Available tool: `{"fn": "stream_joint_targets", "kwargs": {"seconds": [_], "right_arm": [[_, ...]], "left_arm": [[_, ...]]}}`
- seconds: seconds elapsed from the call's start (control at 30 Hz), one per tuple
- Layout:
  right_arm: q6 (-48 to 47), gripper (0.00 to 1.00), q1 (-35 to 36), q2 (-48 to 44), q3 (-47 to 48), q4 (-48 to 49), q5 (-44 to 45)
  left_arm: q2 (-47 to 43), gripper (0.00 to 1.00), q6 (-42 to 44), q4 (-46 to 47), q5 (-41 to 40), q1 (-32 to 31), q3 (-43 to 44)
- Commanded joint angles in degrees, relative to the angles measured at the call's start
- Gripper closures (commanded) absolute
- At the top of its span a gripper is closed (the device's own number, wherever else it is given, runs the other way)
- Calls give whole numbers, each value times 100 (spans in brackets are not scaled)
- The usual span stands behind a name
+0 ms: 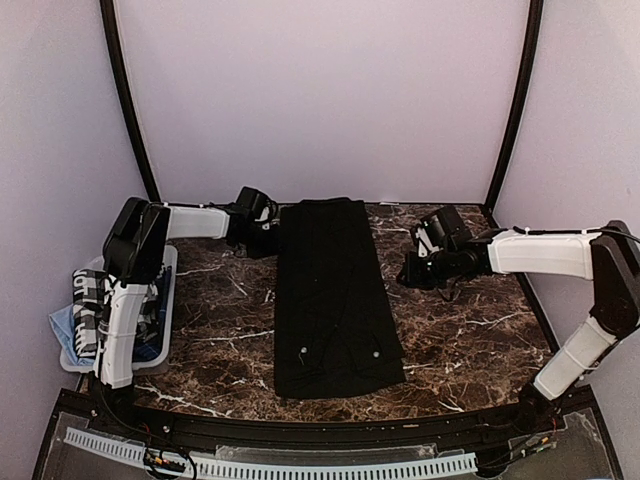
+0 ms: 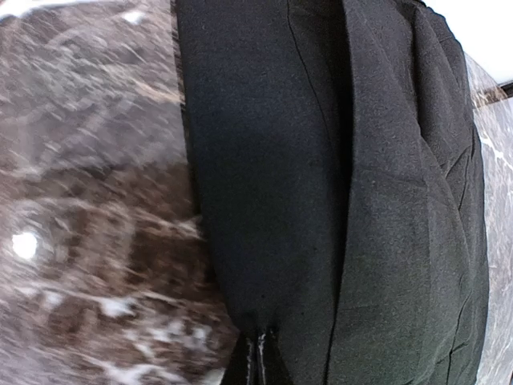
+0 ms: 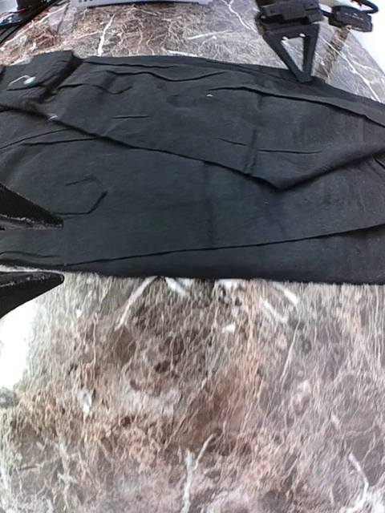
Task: Fold and stack the long sleeve shirts
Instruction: Adjust the rectangle-folded shirt at the center of the board.
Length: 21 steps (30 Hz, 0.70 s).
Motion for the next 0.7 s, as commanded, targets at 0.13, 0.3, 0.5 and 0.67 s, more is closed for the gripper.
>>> {"fn": "stream_joint_targets", "kwargs": {"seconds": [0.13,0.3,0.5,0.67], "right_arm": [[34,84,477,270,93,243,87],[47,84,843,375,-105,198,81],[148,84,1419,361,-363,-40,210],[414,83,1665,225,-712,-4,196]], "left_arm": [[153,91,520,-719,470,122,714],[-108,72,547,-1164,226,122,864],[-927,59,435,-1393,107,139,412],[-1852,57,44,-773,666,139,-1140]]}}
